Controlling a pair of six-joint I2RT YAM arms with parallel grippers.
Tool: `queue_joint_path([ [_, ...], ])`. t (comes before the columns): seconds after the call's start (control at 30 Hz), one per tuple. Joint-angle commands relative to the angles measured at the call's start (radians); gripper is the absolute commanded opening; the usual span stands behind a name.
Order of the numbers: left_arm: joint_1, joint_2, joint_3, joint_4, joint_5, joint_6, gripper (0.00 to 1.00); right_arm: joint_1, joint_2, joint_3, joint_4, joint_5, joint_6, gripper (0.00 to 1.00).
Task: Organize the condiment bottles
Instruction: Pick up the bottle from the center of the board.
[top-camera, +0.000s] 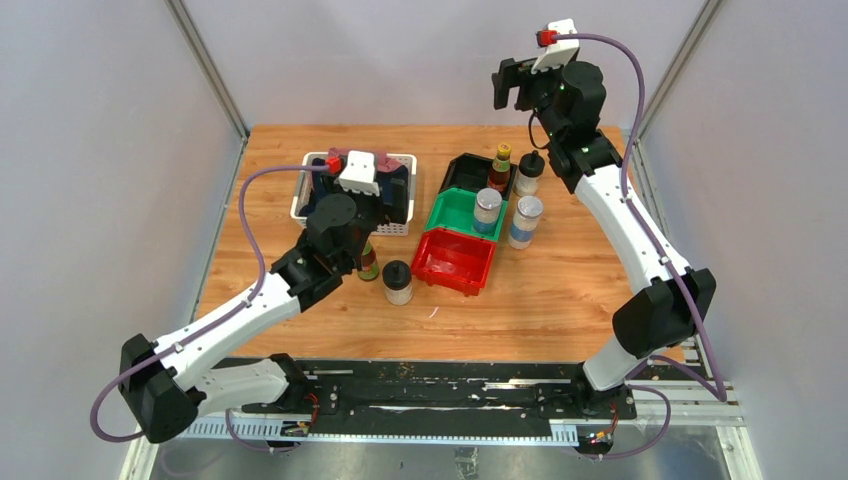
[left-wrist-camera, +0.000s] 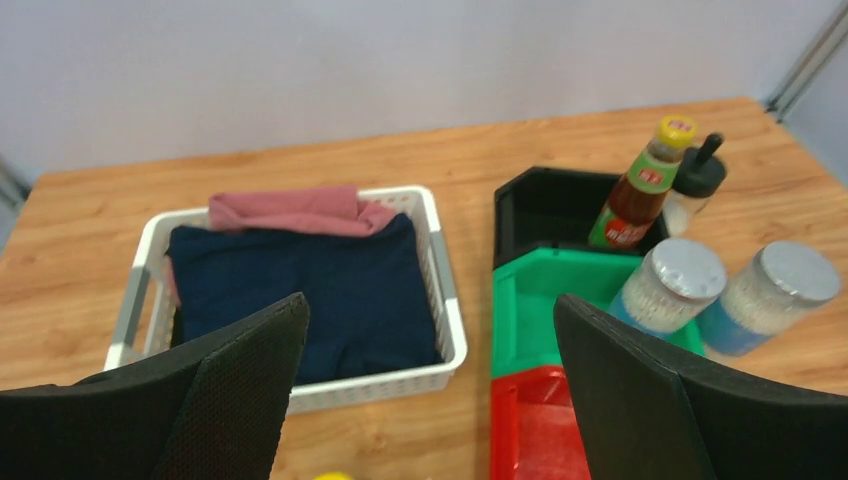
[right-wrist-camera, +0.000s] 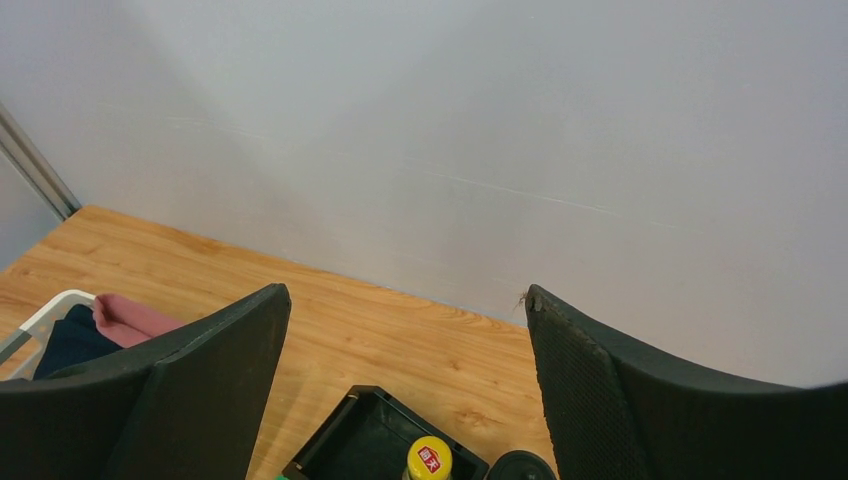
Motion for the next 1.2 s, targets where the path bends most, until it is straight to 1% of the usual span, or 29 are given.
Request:
queue_joint_path([
  [0.0, -0.045, -0.042, -0.034, -0.088, -0.218, -0.023, 1.00, -0.015, -0.016, 0.005, -0.006, -0.042, 0.014, 0.91],
  [0.1, -0.061, -0.072, -0.066, -0.131, -0.287, -0.061, 1.00, -0.014, -0.019, 0.001, -0.018, -0.039, -0.004, 0.91],
  [0.23, -0.063, -0.118, -0.118, -0.142, -0.358, -0.104, 1.00, -0.015, -0.017, -0.004, -0.025, -0.047, -0.012, 0.91],
  [0.4, -0.063, -0.164, -0.164, -0.156, -0.364, -0.142, 1.00, -0.015, -0.006, -0.001, -0.030, -0.061, -0.009, 0.91],
  [0.53, -0.063, -0.221, -0.223, -0.156, -0.309, -0.160, 0.98, -0.014, 0.003, -0.002, -0.029, -0.066, -0.013, 0.91],
  [0.7, -0.063, -0.296, -0.310, -0.142, -0.203, -0.178, 0.95, -0.015, 0.007, -0.001, -0.031, -0.073, -0.021, 0.91],
  [0.8, -0.063, -0.342, -0.357, -0.116, -0.142, -0.172, 0.96, -0.014, 0.009, 0.000, -0.033, -0.077, -0.025, 0.91],
  [1.03, -0.063, -0.416, -0.437, -0.111, -0.073, -0.176, 0.98, -0.015, 0.011, 0.000, -0.033, -0.094, -0.030, 0.91],
  [1.17, -0.063, -0.443, -0.493, -0.055, -0.042, -0.155, 0.98, -0.015, 0.009, 0.001, -0.031, -0.106, -0.029, 0.91],
])
